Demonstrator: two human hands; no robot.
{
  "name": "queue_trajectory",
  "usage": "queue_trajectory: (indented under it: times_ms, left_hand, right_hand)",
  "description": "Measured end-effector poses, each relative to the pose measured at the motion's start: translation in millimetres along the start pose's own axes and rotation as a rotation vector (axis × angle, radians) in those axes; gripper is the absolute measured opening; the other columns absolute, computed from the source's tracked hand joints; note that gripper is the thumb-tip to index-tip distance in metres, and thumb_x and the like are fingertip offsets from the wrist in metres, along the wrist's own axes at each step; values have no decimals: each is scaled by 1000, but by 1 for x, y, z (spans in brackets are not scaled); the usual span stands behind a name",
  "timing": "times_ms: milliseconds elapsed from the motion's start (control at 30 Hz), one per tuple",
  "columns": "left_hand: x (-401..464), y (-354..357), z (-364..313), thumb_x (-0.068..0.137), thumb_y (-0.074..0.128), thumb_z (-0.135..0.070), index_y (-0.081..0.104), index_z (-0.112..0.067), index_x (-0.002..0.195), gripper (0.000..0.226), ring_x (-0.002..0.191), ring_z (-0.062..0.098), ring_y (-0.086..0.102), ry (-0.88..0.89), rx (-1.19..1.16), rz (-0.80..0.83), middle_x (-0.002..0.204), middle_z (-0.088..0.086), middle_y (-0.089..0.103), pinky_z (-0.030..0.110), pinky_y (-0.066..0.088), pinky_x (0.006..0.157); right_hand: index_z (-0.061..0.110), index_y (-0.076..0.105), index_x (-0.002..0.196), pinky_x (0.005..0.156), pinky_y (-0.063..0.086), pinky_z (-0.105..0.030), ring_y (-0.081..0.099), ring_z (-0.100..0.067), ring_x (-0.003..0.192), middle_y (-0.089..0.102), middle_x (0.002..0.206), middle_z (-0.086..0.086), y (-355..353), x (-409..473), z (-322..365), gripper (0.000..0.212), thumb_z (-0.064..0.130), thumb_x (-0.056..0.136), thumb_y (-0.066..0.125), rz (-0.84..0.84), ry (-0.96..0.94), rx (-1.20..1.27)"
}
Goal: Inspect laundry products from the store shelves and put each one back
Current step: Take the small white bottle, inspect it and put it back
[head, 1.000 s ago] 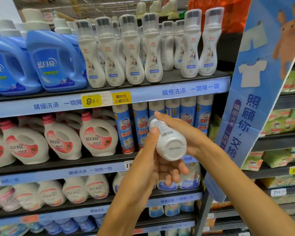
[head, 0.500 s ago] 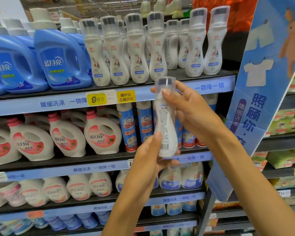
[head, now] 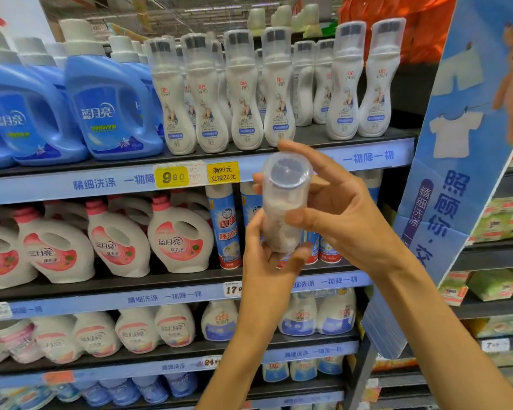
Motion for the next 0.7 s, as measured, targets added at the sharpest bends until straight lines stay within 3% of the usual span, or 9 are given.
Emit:
queue_trajectory:
  times_ms: [100, 167, 233, 333, 433, 533, 633, 700]
  left_hand:
    - [11, -2, -6, 83, 65, 4, 50, 6, 123, 43, 103, 20, 65, 67, 98, -47, 109, 15, 65, 15, 52, 75]
    - [14, -3, -11, 81, 67, 1, 52, -1, 124, 46, 106, 19, 64, 132, 79, -57, 116, 15, 65, 18, 53, 82]
    - [14, -4, -13, 76, 71, -7, 52, -19, 122, 51, 109, 11, 63, 162, 19, -59, 119, 3, 65, 20, 52, 87]
    - [15, -8, -9, 68, 77, -18, 51, -30, 110, 51, 102, 5, 66, 111, -58, 6, 105, -15, 70, 18, 52, 81]
    - [10, -10, -3, 74, 80, -23, 60, -32, 110, 43, 104, 10, 66, -9, -87, 148, 110, -8, 71, 19, 53, 80]
    - [5, -12, 0, 74, 75, -48, 68, -27, 113, 46, 105, 17, 67, -120, -171, 266, 113, 1, 71, 23, 53, 83]
    - [6, -13, 2, 74, 69, -59, 71, -19, 111, 54, 98, 24, 69, -223, -290, 322, 106, 10, 72, 28, 55, 81]
    - [8, -12, 1, 82, 57, -57, 65, -19, 116, 52, 106, 29, 66, -245, -305, 297, 113, 11, 70, 29, 55, 84]
  right_hand:
    - [22, 56, 130, 95, 49, -33, 55, -26, 123, 60, 130, -8, 4, -2, 7, 64, -4, 73, 68, 61, -14, -25]
    - [17, 49, 133, 95, 47, -29, 57, -22, 121, 61, 127, -3, 6, -2, 10, 68, -5, 72, 69, 72, -26, -86]
    - [13, 51, 131, 96, 47, -30, 57, -22, 120, 61, 126, -3, 6, -1, 12, 64, -8, 73, 69, 66, -43, -119]
    - [18, 48, 131, 94, 49, -30, 59, -15, 114, 63, 119, 6, 6, 6, 9, 65, -8, 75, 69, 21, -5, -123]
    - [18, 50, 128, 85, 49, -22, 61, -8, 103, 64, 111, 10, 2, 14, 3, 56, 3, 78, 71, -87, 56, -99]
    - [24, 53, 122, 83, 55, -35, 65, -19, 101, 62, 112, -1, -6, 19, -1, 42, 23, 82, 66, -131, 124, -1]
    - [12, 44, 131, 88, 55, -43, 63, -31, 111, 61, 127, -11, -16, 20, -3, 40, 19, 92, 50, -105, 185, 82]
    - [10, 42, 135, 89, 55, -43, 64, -33, 108, 64, 123, -13, -22, 20, 0, 46, 16, 91, 54, -162, 167, 59]
Point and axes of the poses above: each hand's wrist, its own x-axis towards the middle knuckle, its own y-axis out of the palm, z = x × y, the point moved 2 cm from there along x, towards the middle knuckle
